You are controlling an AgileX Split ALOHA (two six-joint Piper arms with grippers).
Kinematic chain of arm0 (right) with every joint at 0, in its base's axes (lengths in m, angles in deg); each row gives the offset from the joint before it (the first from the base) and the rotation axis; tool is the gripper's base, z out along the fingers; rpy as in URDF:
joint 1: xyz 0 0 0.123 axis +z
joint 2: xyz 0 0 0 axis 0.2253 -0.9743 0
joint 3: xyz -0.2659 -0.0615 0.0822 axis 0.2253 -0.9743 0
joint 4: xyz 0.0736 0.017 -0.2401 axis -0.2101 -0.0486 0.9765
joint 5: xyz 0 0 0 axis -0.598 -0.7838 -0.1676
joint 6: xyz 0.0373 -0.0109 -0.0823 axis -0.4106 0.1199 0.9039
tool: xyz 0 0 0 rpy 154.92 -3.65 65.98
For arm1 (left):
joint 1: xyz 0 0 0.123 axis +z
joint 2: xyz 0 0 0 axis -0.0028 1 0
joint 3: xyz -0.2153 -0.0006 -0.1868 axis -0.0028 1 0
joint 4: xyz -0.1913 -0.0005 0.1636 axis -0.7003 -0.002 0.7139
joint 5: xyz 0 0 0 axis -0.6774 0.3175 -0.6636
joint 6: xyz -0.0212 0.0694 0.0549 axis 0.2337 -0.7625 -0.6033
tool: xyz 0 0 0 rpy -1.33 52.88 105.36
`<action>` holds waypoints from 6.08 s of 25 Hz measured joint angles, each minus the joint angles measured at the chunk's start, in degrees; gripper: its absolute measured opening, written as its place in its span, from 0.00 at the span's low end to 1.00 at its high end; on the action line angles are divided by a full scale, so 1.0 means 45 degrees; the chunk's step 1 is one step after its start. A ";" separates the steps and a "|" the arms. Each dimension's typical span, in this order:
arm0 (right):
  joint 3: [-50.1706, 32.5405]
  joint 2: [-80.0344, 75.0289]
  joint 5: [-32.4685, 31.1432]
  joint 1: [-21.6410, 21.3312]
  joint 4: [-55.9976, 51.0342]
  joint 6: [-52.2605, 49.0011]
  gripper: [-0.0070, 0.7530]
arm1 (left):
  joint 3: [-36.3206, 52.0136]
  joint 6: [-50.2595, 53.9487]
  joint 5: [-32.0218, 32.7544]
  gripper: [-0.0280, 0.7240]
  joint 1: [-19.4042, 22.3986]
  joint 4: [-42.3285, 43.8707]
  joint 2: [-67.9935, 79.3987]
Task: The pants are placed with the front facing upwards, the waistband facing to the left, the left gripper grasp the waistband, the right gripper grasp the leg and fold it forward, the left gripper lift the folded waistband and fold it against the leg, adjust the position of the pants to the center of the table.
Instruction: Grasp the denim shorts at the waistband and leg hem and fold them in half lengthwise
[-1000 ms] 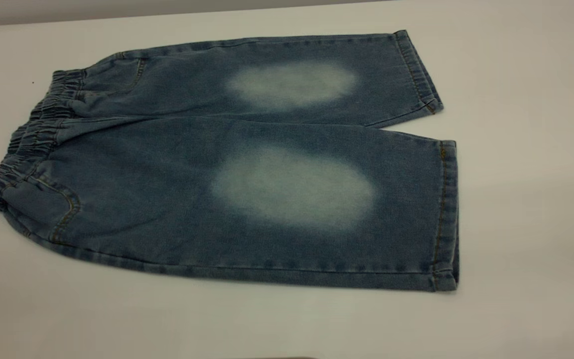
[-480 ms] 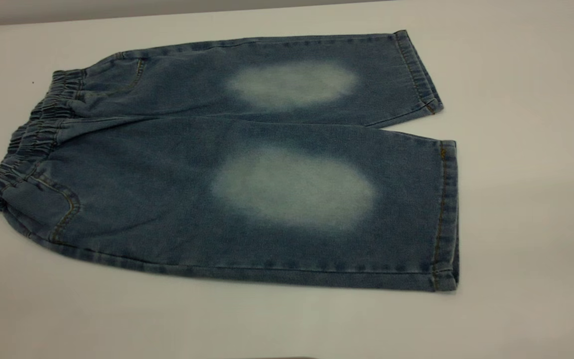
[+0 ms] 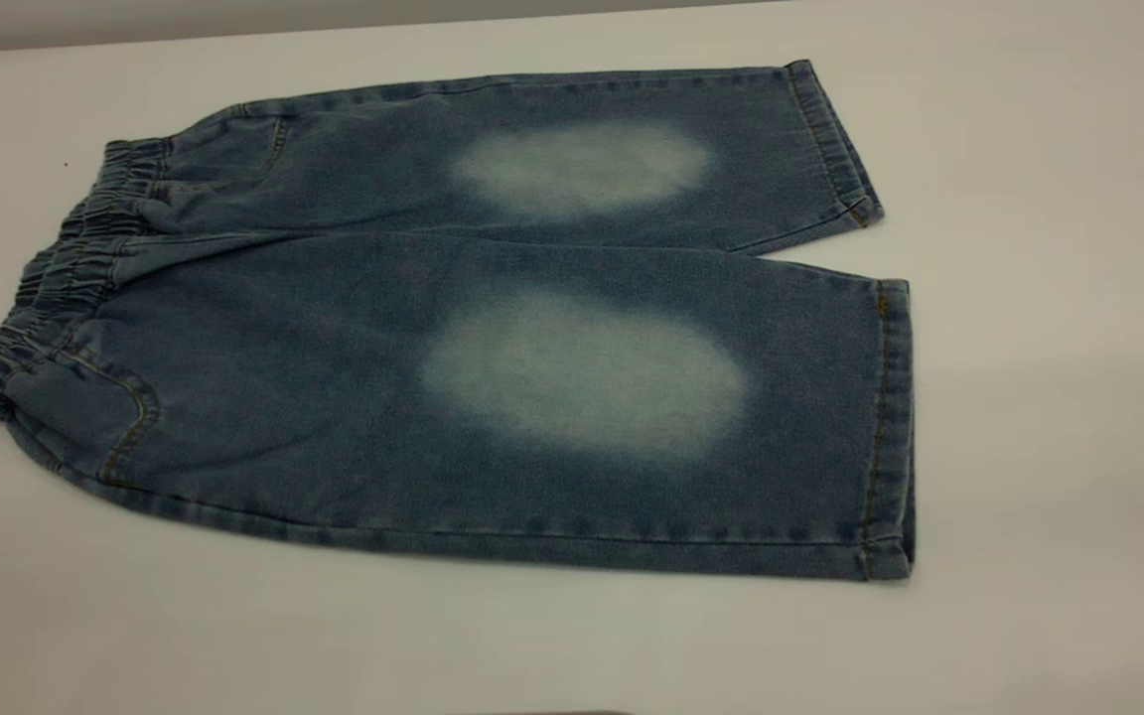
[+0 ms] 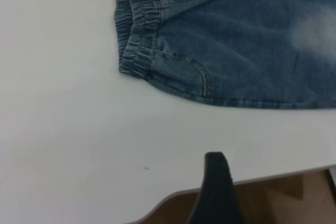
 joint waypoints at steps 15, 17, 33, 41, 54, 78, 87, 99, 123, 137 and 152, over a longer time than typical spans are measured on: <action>0.0611 -0.8696 0.3287 0.0000 -0.4293 0.2632 0.56 | -0.1789 0.2520 -0.4334 0.70 0.0000 0.1097 0.8750; 0.0611 -1.0020 0.4180 0.0000 -0.5331 0.3530 0.57 | -0.2045 0.2520 -0.5068 0.70 0.0000 0.1140 1.0223; 0.0642 -1.7105 0.6982 0.0000 -1.3277 1.0520 0.58 | -0.4399 0.3141 -0.7110 0.70 0.1459 0.0931 2.0227; 0.0691 -1.7872 0.7164 0.0000 -1.5477 1.2923 0.58 | -0.5159 0.3141 -0.7855 0.70 0.1520 0.0499 2.3066; 0.0713 -1.7882 0.7203 0.0000 -1.5657 1.3151 0.58 | -0.6021 0.3141 -0.8760 0.70 0.1520 -0.0748 2.5599; -0.0288 -2.1177 0.5651 0.0000 -1.6798 1.3269 0.58 | -0.6101 0.2207 -0.8955 0.16 0.1521 -0.1426 2.5400; -0.0264 -2.5022 0.4847 0.0000 -1.9847 1.6218 0.58 | -0.6101 0.1911 -0.8576 0.16 0.1478 -0.1415 2.4263; -0.0206 -2.7277 0.4291 0.0193 -2.1893 1.8122 0.58 | -0.6089 0.1867 -0.8588 0.16 0.1197 -0.1413 2.4251; 0.1931 -2.8238 0.4391 0.1581 -2.2720 1.7956 0.41 | -0.6089 0.1867 -0.8580 0.16 0.1172 -0.1653 2.4240; 0.1920 -2.7154 0.3220 0.1394 -2.1640 1.7400 0.05 | -0.6089 0.1326 -0.7313 0.16 0.1172 -0.1667 2.4183; 0.3274 -2.4913 0.0413 -0.0612 -2.2159 1.3206 0.05 | -0.6027 0.1264 -0.6366 0.16 0.1157 -0.3560 2.2316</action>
